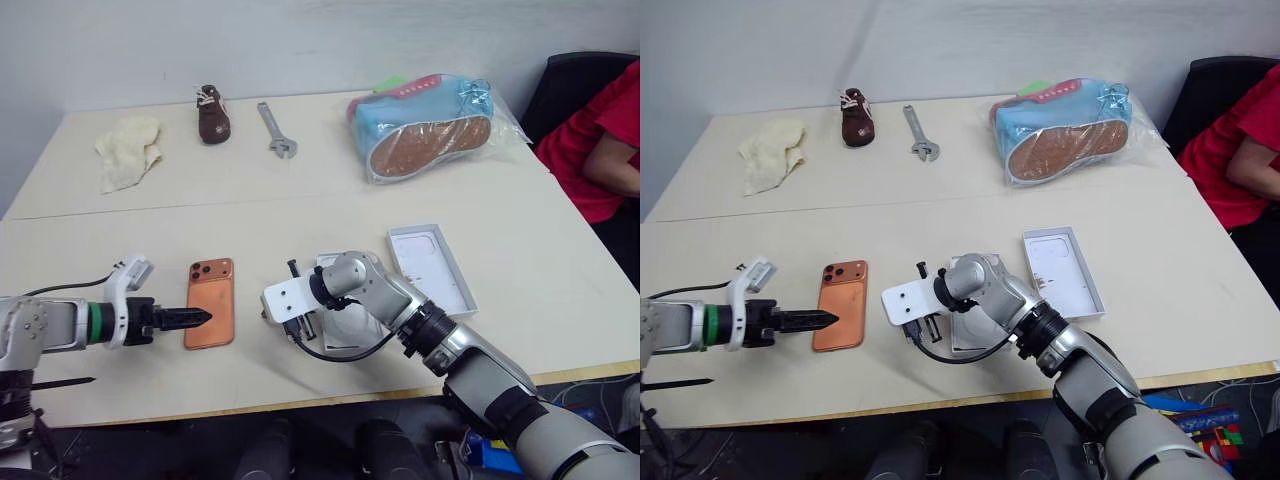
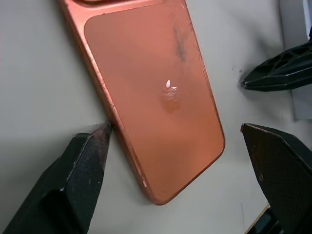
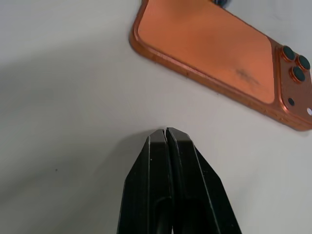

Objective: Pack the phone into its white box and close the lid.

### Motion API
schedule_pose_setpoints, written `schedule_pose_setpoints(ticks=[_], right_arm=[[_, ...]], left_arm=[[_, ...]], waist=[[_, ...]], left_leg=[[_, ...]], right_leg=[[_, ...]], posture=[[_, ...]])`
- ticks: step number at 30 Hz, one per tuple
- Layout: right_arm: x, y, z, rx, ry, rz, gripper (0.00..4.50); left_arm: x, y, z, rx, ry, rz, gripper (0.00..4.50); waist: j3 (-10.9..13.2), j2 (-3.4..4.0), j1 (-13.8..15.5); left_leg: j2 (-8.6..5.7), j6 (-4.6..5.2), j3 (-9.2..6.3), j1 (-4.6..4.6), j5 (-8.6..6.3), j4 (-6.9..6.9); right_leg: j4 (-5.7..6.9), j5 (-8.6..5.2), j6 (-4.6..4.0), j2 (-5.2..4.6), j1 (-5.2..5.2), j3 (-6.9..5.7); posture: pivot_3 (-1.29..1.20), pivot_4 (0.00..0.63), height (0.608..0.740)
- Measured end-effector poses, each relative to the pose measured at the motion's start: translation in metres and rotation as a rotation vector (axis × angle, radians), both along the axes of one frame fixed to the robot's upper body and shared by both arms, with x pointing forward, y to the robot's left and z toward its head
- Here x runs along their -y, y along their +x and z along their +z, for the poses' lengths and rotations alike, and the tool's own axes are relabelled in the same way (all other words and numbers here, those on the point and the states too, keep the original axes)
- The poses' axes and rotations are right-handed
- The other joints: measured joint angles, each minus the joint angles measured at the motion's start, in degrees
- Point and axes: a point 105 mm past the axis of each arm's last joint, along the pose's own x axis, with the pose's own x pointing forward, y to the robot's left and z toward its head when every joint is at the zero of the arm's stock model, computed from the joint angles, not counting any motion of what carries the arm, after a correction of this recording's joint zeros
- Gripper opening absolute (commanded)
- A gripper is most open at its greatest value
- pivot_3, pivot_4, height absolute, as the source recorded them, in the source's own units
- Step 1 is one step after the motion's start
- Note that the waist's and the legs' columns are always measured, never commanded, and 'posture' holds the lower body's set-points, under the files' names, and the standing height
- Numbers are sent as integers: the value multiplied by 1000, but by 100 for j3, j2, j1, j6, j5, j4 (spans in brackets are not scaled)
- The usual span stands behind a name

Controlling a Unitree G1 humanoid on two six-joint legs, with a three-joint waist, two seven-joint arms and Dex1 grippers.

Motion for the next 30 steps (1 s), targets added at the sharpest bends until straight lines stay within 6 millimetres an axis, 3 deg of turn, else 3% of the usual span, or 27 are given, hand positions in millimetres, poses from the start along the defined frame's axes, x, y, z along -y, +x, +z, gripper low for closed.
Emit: schedule_pose_setpoints(ticks=[4,7,10,15,20,24,28,30], right_arm=[[-1,1,-3,-12,-3,-7,38],[3,4,-2,-14,-5,-24,38],[1,4,-1,-16,5,-24,38],[4,5,-1,-18,7,-32,38],[11,4,-4,-21,7,-44,0],[23,-1,-1,-43,29,-55,0],[47,-13,25,-169,158,-99,0],[64,-23,51,-226,250,-123,0]], left_arm=[[24,8,-4,17,-2,-47,4500],[39,12,-8,23,-34,-50,4500],[58,15,-7,24,-106,-81,4500],[66,13,-7,1,-174,-96,4500],[58,15,-8,-39,-257,-48,2991],[55,5,-9,-102,-323,-57,1636],[59,-11,-9,-152,-424,-98,350],[63,-18,2,-120,-470,-143,101]], waist=[[-44,28,74],[-54,42,78],[-63,31,60],[-78,1,22],[-72,-21,9],[-46,-69,-19],[-7,-137,-88],[-5,-141,-91]], left_leg=[[-13,5,-5,17,2,1],[-18,15,-8,102,-4,-30],[-13,14,-22,107,-5,-36],[-10,5,-22,104,-12,-47],[-8,3,-22,85,-12,-57],[-6,-12,-21,48,-6,-74],[5,-32,-24,-42,14,-70],[9,-27,-28,-96,23,-64]], right_leg=[[1,1,2,-5,21,11],[-48,-1,5,-8,111,12],[-78,1,12,-5,134,3],[-92,2,13,0,130,4],[-96,2,12,5,103,10],[-92,2,12,7,66,12],[-86,2,12,13,-2,9],[-86,2,12,14,-42,3]], posture=[[0,150,740],[0,150,740],[0,150,740],[0,150,740],[0,150,740],[0,150,740],[0,150,740],[0,150,740]])
